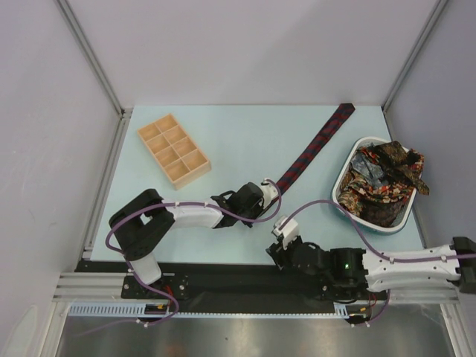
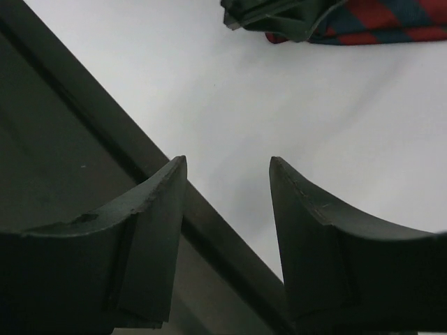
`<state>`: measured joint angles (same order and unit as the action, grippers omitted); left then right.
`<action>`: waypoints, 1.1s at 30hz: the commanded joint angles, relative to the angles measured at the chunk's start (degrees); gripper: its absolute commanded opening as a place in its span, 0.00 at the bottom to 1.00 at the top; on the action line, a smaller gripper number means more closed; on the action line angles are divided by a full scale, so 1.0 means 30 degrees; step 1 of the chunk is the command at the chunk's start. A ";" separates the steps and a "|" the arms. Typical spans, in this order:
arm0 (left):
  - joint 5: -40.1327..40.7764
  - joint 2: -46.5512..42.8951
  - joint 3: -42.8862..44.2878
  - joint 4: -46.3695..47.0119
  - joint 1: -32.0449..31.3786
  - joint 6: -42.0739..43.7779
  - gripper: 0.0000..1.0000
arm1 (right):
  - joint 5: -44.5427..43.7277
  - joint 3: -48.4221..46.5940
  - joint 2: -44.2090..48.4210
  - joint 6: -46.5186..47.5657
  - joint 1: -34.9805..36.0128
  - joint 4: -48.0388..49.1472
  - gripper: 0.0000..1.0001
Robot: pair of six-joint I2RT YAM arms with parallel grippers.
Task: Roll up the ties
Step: Roll the tie
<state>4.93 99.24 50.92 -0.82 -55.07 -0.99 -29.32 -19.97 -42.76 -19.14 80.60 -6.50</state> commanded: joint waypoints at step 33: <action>-0.0968 0.2602 0.2714 -0.6051 -0.0072 -0.1396 0.25 | -0.9239 -1.9826 -2.5790 0.3185 0.2433 -1.2361 0.53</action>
<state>4.89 102.87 58.92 -11.86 -55.05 -2.39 -54.68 -75.99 -117.84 -7.60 89.45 -35.99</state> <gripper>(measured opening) 0.263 0.536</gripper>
